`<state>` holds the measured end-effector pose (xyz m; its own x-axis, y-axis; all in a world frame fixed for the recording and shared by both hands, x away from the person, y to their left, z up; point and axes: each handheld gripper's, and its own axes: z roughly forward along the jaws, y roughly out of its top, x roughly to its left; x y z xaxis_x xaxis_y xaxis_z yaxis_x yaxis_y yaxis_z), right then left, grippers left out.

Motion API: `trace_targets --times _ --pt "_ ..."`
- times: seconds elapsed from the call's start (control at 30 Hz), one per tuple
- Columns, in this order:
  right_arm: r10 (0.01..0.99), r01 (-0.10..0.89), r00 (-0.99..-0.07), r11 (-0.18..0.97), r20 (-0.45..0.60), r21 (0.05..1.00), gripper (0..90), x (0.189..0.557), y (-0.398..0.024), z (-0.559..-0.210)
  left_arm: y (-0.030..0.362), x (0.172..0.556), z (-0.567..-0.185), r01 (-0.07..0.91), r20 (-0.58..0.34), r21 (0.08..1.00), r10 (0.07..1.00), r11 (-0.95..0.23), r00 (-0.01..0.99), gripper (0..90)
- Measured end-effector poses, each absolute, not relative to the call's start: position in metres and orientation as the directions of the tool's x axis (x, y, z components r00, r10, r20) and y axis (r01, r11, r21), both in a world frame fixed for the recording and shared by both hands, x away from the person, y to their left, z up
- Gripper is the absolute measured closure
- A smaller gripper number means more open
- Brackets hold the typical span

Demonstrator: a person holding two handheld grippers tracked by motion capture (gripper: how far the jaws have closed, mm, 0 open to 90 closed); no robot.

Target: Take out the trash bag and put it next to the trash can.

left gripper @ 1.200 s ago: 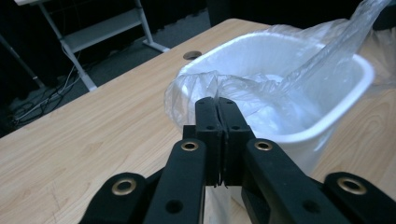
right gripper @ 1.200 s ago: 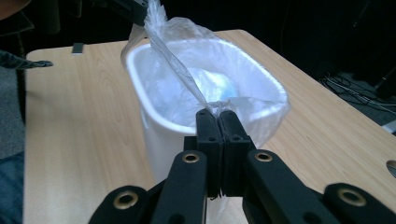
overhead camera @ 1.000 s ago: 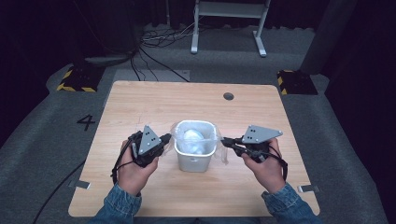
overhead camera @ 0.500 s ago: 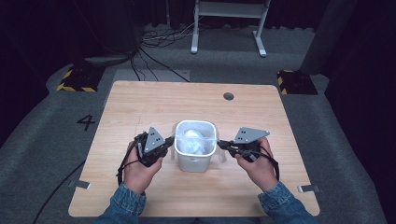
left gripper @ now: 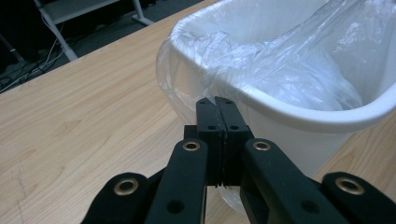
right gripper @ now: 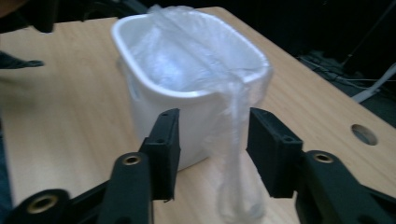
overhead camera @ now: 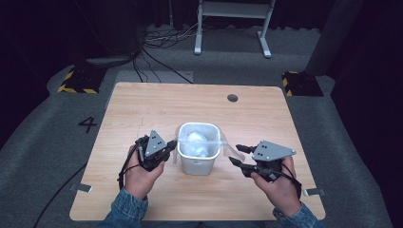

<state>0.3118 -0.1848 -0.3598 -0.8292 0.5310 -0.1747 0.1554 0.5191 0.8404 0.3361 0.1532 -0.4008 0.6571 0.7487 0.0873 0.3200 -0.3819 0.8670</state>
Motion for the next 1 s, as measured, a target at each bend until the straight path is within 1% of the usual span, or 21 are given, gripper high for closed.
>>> trace_targets --times 0.1,0.17,0.33,0.43,0.53,0.6,0.67,0.77,0.87,1.0 --pt "0.494 0.166 -0.856 0.541 -0.152 0.824 66.4 0.305 -0.179 -0.362 0.152 0.336 -0.4 0.321 0.085 0.867 0.748 -0.381 0.658 88.6" --pt "0.482 0.185 -0.866 0.559 -0.135 0.808 68.7 0.307 -0.173 -0.37 0.153 0.335 -0.4 0.321 0.084 0.868 0.749 -0.379 0.657 88.3" --pt "0.466 0.238 -0.881 0.586 -0.083 0.774 75.2 0.32 -0.16 -0.393 0.155 0.335 -0.4 0.321 0.078 0.871 0.749 -0.373 0.658 87.5" --pt "0.465 0.253 -0.882 0.602 -0.074 0.757 78.6 0.331 -0.153 -0.402 0.155 0.336 -0.4 0.32 0.076 0.872 0.748 -0.37 0.659 87.1" --pt "0.489 0.271 -0.868 0.612 -0.085 0.743 80.3 0.345 -0.151 -0.408 0.156 0.335 -0.399 0.319 0.076 0.873 0.748 -0.37 0.659 86.6" --pt "0.52 0.282 -0.848 0.608 -0.104 0.742 81.1 0.355 -0.152 -0.409 0.156 0.334 -0.398 0.319 0.072 0.876 0.751 -0.362 0.656 86.4" --pt "0.548 0.288 -0.831 0.579 -0.102 0.763 81.2 0.363 -0.157 -0.408 0.156 0.334 -0.397 0.314 0.075 0.878 0.752 -0.362 0.655 86.4" --pt "0.583 0.27 -0.803 0.536 -0.12 0.8 80.2 0.368 -0.162 -0.395 0.157 0.335 -0.394 0.312 0.077 0.88 0.757 -0.357 0.649 86.4" --pt "0.59 0.244 -0.797 0.511 -0.13 0.824 76.3 0.37 -0.161 -0.381 0.159 0.337 -0.391 0.312 0.077 0.881 0.758 -0.356 0.648 86.3" --pt "0.593 0.225 -0.797 0.464 -0.112 0.857 72.2 0.373 -0.158 -0.366 0.159 0.338 -0.386 0.299 0.087 0.885 0.757 -0.357 0.648 86.1"
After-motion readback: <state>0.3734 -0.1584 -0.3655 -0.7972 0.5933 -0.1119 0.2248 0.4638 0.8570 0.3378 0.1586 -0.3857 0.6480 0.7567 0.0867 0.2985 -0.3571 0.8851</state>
